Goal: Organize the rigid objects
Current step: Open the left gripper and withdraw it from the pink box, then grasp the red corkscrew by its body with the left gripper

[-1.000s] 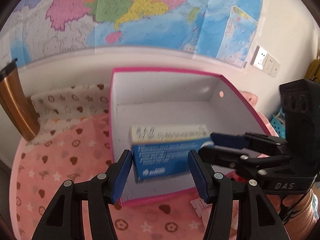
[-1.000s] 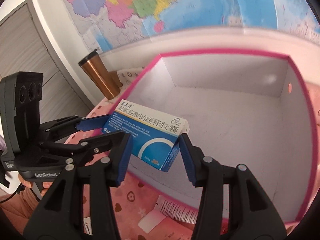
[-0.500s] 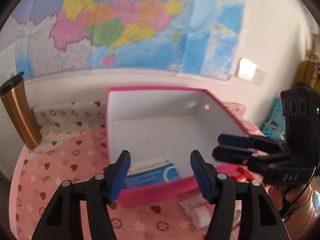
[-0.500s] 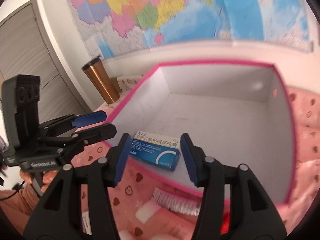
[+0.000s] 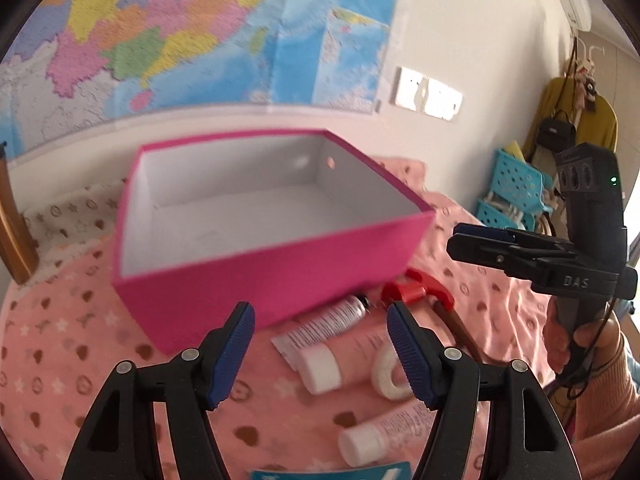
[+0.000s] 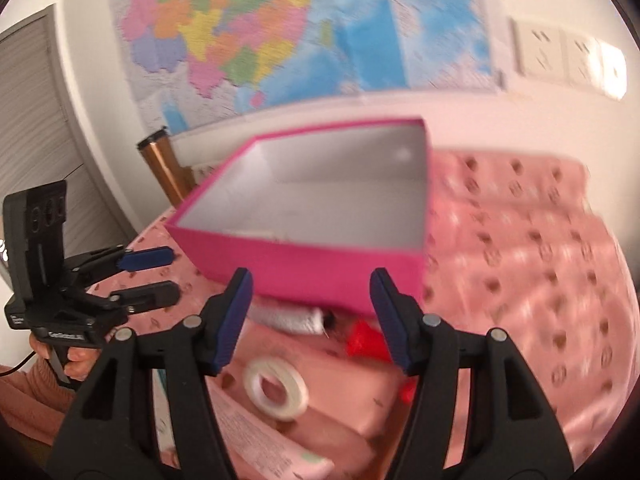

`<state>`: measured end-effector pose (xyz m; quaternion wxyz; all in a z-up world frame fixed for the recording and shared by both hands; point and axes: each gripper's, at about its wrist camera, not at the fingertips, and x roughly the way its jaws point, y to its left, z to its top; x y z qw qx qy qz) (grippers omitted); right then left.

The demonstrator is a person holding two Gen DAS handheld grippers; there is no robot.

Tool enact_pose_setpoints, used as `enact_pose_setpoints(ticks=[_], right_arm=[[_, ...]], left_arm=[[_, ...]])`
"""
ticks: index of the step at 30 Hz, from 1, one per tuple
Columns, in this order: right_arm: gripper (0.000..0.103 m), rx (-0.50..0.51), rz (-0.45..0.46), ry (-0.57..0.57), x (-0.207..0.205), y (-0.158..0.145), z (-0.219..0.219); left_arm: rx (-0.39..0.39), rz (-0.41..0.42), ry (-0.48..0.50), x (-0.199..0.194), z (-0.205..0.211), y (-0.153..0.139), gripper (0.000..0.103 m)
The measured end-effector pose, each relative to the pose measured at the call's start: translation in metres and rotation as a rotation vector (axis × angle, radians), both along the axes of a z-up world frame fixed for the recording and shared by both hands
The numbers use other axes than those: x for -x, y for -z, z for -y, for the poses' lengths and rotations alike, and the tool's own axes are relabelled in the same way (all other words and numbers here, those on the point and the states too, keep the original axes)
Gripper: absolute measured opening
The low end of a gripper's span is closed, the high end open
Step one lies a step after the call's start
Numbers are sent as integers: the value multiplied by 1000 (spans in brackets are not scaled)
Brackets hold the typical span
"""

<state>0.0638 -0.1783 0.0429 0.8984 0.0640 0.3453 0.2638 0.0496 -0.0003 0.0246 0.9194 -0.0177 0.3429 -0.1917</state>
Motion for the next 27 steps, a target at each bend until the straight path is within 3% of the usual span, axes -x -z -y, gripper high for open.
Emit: enact_pose_setpoints(ticks=[8,15,19,23,27], right_arm=[[62,34,-125,125,5,51,36],[62,58,-161,150,0,73,38],[56,111,-146,147,-1,79,30],[55,100,-164,149,-5,85,30],[41,71,-184,159,-8,89,38]], left_arm=[[-9,-67,46,-1,24,22,70],[-20,-103,87,-12,43,30,70],[-26,-128,117,-22,57,35,68],[-27,-144,155,-28,69,36,63],[-40,-168,178,-39,82,38,54]])
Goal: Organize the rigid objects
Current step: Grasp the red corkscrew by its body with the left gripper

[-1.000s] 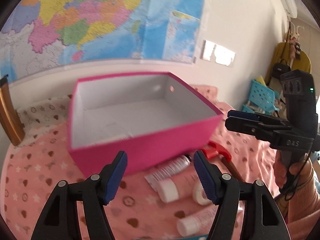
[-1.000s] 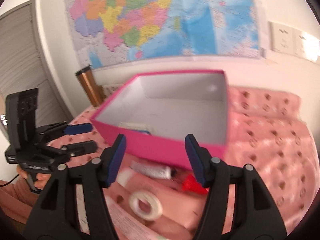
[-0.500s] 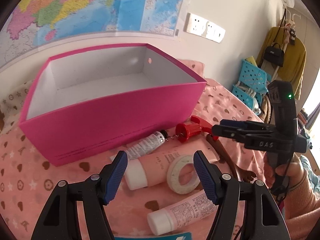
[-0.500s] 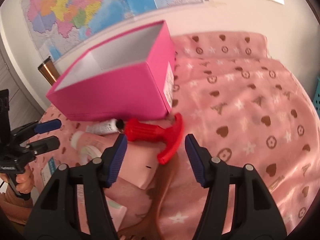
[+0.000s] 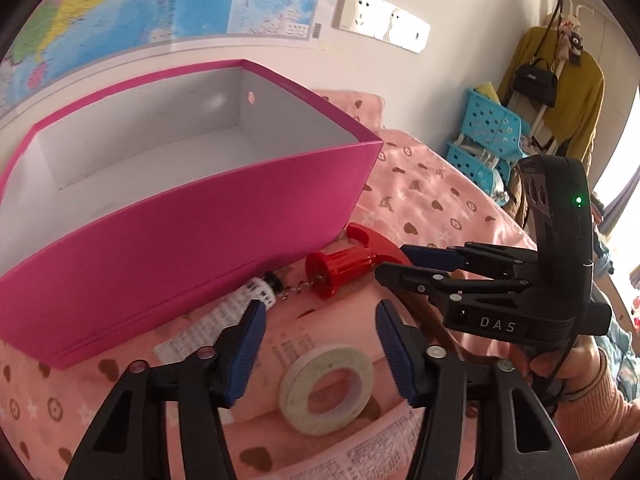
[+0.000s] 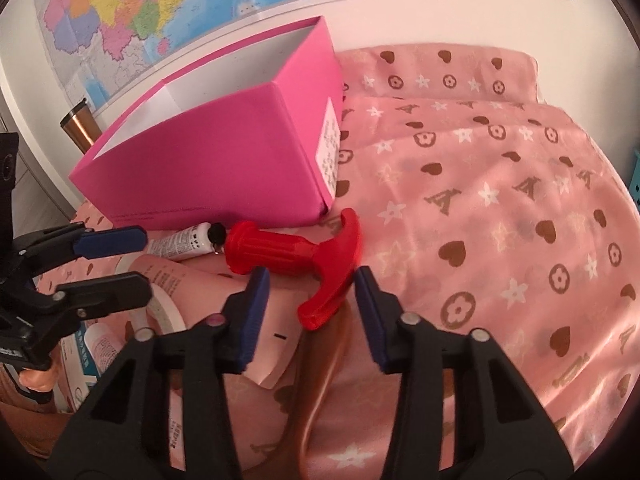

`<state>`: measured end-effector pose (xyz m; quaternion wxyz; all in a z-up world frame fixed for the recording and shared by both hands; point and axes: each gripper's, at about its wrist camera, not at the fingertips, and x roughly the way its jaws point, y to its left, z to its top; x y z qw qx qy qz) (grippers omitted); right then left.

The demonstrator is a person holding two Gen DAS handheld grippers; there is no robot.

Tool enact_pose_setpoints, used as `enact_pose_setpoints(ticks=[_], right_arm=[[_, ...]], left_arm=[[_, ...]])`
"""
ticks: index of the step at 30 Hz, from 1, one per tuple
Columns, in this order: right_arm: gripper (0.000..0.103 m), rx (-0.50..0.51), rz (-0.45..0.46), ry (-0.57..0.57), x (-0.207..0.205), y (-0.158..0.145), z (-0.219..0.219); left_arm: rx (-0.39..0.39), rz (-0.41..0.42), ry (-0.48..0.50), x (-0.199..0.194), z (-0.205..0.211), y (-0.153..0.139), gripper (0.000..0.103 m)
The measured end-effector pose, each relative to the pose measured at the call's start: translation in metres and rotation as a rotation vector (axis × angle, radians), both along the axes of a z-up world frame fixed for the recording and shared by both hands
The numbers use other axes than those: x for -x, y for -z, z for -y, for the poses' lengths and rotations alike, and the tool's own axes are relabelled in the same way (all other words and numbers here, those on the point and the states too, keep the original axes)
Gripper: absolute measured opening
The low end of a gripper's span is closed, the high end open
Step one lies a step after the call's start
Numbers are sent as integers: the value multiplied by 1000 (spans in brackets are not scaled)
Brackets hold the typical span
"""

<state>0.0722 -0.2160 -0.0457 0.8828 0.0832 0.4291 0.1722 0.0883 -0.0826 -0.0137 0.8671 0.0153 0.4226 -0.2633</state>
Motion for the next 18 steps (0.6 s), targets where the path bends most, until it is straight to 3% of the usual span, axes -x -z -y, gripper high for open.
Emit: enact_pose_setpoints(ticks=[4,12,18], right_arm=[[27,-26,-21,15,-1,4,9],[25,-69,21,38,8,-6,16],[24,-64,61,51,18,-16,17]], left_arm=[[-16,-45,24,-12,12,7,42],[12,-146,60,-31,28,22,30],[49,-155,77,-29,30,20,26]])
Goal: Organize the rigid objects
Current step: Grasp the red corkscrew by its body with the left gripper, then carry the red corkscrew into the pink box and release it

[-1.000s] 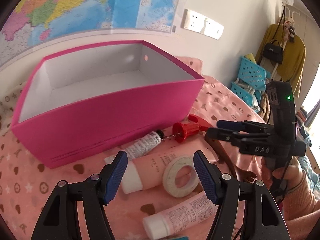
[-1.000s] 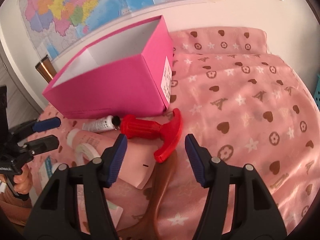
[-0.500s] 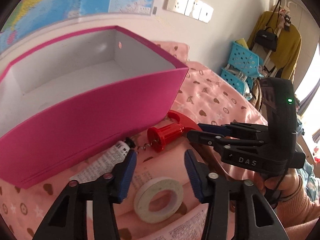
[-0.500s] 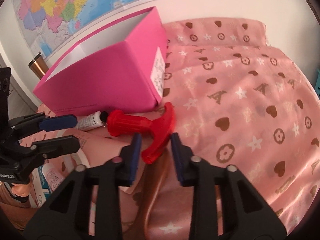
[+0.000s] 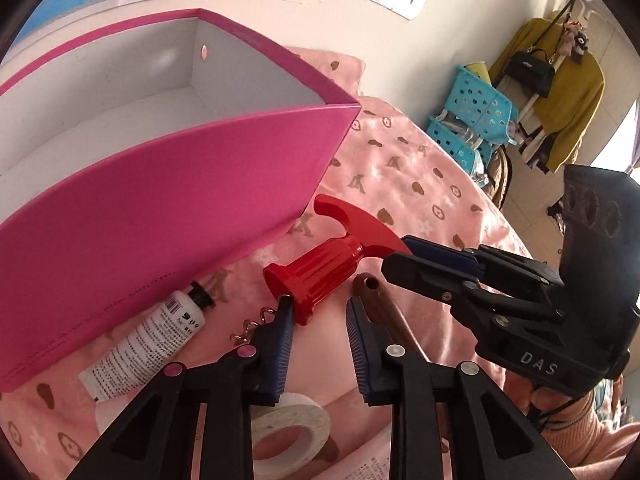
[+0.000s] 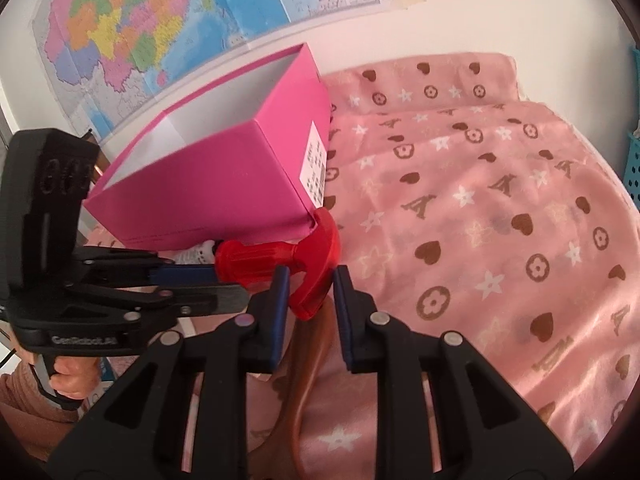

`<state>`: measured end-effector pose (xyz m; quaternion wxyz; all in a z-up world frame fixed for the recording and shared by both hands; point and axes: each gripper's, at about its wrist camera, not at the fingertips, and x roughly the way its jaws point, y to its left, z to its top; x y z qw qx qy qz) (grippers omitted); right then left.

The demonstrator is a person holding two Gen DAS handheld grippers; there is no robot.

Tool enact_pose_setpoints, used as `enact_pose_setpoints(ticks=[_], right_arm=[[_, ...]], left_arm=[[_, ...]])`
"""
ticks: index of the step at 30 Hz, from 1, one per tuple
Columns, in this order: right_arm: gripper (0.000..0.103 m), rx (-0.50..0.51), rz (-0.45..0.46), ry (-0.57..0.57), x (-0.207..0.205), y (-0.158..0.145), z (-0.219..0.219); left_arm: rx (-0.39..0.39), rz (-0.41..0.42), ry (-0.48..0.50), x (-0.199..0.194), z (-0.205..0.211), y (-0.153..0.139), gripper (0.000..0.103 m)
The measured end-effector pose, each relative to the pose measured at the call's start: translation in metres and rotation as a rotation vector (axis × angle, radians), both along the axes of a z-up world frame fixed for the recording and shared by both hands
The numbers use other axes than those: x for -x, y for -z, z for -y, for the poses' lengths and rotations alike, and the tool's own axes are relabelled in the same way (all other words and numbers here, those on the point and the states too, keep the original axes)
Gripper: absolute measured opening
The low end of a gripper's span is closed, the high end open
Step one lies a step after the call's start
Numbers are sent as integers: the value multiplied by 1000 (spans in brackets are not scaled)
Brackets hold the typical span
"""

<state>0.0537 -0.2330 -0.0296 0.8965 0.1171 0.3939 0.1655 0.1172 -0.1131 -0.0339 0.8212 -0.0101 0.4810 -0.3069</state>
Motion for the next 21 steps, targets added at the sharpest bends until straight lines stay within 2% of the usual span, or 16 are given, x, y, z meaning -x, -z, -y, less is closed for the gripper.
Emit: enact_pose_setpoints(ticks=[8,11,21], right_arm=[[24,38,71,5,15,-20,-5],[25,54,111,1,22,-34,-9],[25,54,253,-34,26,-88,-20]], left_arm=[[48,55,5,15,-7,-20,26],[73,99,8,24,-10,-37,26],[89,245,-17,38,-26,-90,26]])
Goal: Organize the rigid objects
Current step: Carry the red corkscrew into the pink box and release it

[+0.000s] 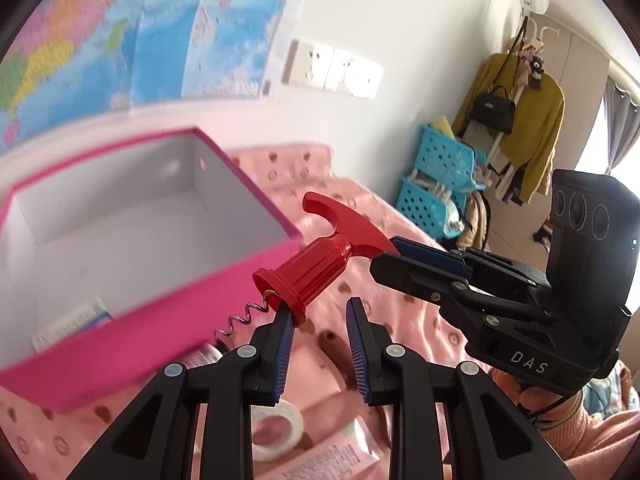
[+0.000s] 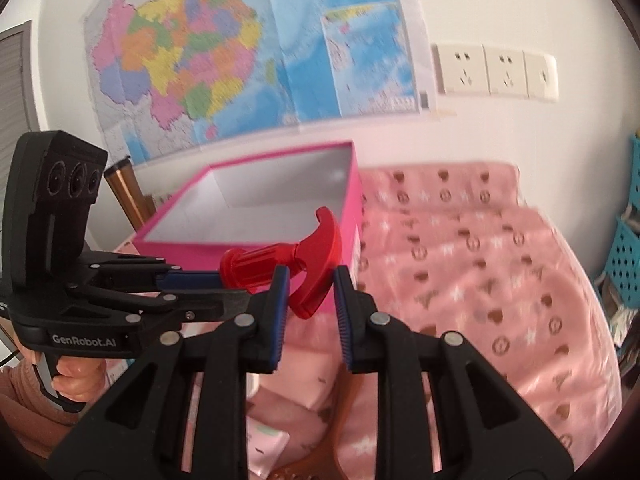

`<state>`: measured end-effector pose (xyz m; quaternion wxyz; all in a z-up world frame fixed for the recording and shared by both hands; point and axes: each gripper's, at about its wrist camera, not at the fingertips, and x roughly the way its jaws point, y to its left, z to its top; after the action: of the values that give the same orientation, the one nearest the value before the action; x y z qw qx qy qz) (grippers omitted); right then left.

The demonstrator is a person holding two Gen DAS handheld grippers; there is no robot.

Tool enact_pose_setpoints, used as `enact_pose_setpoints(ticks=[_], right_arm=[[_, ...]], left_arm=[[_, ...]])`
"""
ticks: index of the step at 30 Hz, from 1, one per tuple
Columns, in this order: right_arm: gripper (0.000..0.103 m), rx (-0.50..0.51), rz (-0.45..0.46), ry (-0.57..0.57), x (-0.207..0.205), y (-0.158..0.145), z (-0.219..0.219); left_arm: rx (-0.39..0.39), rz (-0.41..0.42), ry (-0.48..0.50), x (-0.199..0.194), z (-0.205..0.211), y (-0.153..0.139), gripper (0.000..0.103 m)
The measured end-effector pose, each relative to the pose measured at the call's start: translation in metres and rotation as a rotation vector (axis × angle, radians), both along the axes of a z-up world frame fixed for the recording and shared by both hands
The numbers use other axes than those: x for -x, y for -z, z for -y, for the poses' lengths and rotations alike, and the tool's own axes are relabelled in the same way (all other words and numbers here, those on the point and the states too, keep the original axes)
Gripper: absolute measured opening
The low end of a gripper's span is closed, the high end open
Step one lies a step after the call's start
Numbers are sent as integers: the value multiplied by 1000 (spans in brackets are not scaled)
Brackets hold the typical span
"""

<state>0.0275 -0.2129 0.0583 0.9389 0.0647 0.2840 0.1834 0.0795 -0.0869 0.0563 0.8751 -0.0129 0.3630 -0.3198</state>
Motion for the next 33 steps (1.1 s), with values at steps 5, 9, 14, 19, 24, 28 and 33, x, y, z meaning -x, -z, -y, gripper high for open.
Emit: enact_pose_setpoints(ticks=[5,9,14,19,24,28,33], right_arm=[[25,3,41,-28,-16,-16,-10],[25,-26,43,-47,-35,-22,-16],[25,-41,21,-51,-62,-18,-27],[25,-34,-23,-53,-85,-7,-34],[25,-5,-71,-43,-103,7,-39],[25,17,-104,-31,-111,17,-39],[25,56,-103,-5,-115,23,-39]], left_arm=[[-22,46,-41,-12,-9,-18,26],[-45,73,-74,-29,-16,-25,26],[-92,82,-110,-50,-20,-22,26],[-89,37,-135,-71,-28,-10,26],[-103,-6,-139,-87,-28,4,26],[-117,-36,-145,-95,-26,15,26],[-131,-57,-145,-99,-24,25,26]])
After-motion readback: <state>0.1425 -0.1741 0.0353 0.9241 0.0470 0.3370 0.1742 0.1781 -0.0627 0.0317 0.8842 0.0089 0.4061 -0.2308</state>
